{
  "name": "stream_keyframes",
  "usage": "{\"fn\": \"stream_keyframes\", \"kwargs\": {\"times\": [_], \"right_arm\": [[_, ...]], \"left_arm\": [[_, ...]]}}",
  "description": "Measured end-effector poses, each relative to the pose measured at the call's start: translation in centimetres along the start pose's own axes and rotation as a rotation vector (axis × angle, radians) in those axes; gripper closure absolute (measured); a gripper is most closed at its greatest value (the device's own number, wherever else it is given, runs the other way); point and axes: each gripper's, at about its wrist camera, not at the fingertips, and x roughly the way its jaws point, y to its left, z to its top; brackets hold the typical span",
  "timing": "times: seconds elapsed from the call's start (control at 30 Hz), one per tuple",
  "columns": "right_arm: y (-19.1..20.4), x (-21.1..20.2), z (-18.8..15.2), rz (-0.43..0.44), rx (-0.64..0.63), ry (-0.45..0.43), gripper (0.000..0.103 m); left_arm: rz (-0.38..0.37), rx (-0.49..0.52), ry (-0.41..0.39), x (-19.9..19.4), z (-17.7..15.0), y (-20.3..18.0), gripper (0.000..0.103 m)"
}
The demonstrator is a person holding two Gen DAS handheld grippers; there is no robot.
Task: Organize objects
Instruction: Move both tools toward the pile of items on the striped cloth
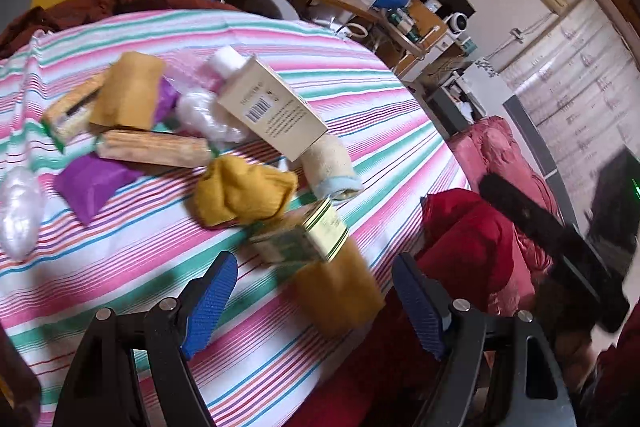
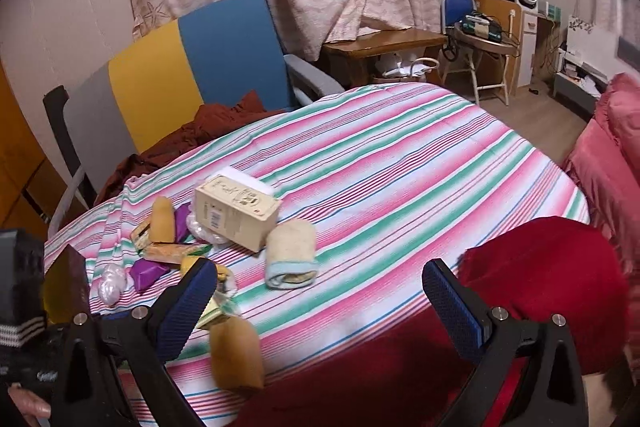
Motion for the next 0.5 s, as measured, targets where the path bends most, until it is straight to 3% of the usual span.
{"fn": "stream_keyframes", "kwargs": {"times": [0.3,0.43,0.5], "right_arm": [[-1.3,0.4,-0.2,0.004,0.017,0.017,0.000],[-0.6,1.0,-0.3,0.017,-0.007,0.036,0.000],[0.0,1.2,-0.5,0.032,-0.030,0.049,0.000]], "left_arm": [[0.110,-0.062,0.054,4.3,1.4,0.2,0.024],[0.077,-0.061,0.046,4.0,0.9,1.3,0.036],[0.051,-0.028,0.025,3.3,0.7,1.3,0.052]]}}
